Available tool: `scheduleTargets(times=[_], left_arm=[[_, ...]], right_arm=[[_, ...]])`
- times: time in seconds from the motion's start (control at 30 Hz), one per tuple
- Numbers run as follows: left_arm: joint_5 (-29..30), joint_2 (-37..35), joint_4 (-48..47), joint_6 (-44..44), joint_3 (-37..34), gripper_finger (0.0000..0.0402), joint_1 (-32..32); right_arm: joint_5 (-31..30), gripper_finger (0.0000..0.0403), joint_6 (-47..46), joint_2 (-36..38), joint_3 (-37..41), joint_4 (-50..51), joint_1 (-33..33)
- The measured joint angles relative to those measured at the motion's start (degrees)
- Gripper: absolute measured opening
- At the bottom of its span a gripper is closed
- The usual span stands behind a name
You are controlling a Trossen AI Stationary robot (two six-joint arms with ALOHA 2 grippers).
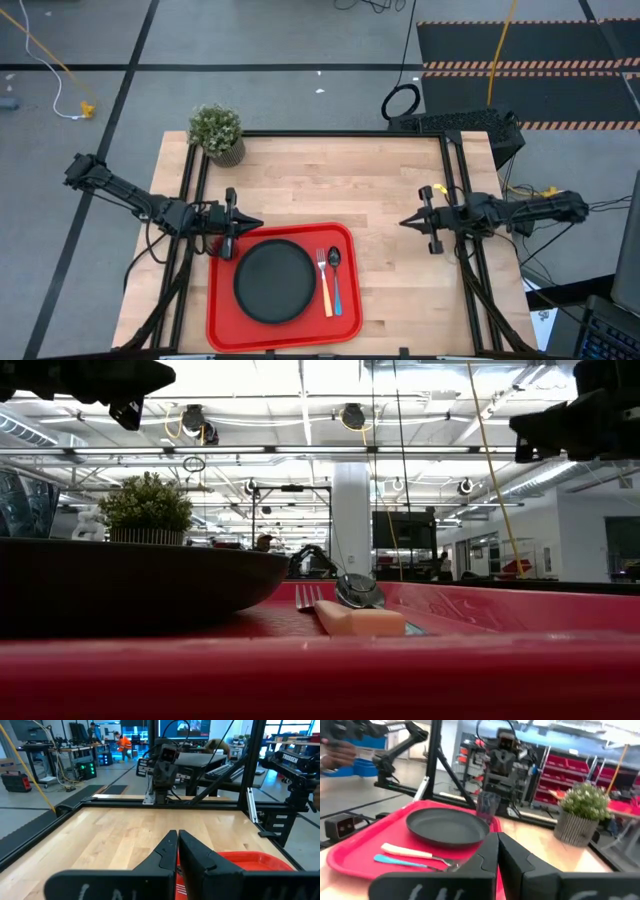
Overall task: Pick and place plate/cup/fork/spoon on tray
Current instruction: Return to Home Position
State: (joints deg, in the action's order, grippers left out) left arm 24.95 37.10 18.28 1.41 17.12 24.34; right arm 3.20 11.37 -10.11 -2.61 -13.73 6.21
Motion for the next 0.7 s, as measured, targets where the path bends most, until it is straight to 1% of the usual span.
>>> scheduleTargets(times=[0.17,0.33,0.43,0.7], left_arm=[[0.0,0.0,0.0,0.2,0.0,0.0019,0.0],[0.0,0.0,-0.1,0.0,0.0,0.0019,0.0],[0.0,0.0,-0.1,0.0,0.0,0.0019,0.0],[0.0,0.0,-1.7,0.2,0.0,0.0019,0.0]], right_arm=[[-0.5,0.0000,-1.1,0.0,0.0,3.6,-1.5],[-5.9,0.0000,-2.6,0.0,0.0,5.1,-2.3],[-7.4,0.0000,-2.4,0.0,0.0,5.3,-2.4],[-7.3,0.0000,0.1,0.0,0.0,5.0,-2.4]])
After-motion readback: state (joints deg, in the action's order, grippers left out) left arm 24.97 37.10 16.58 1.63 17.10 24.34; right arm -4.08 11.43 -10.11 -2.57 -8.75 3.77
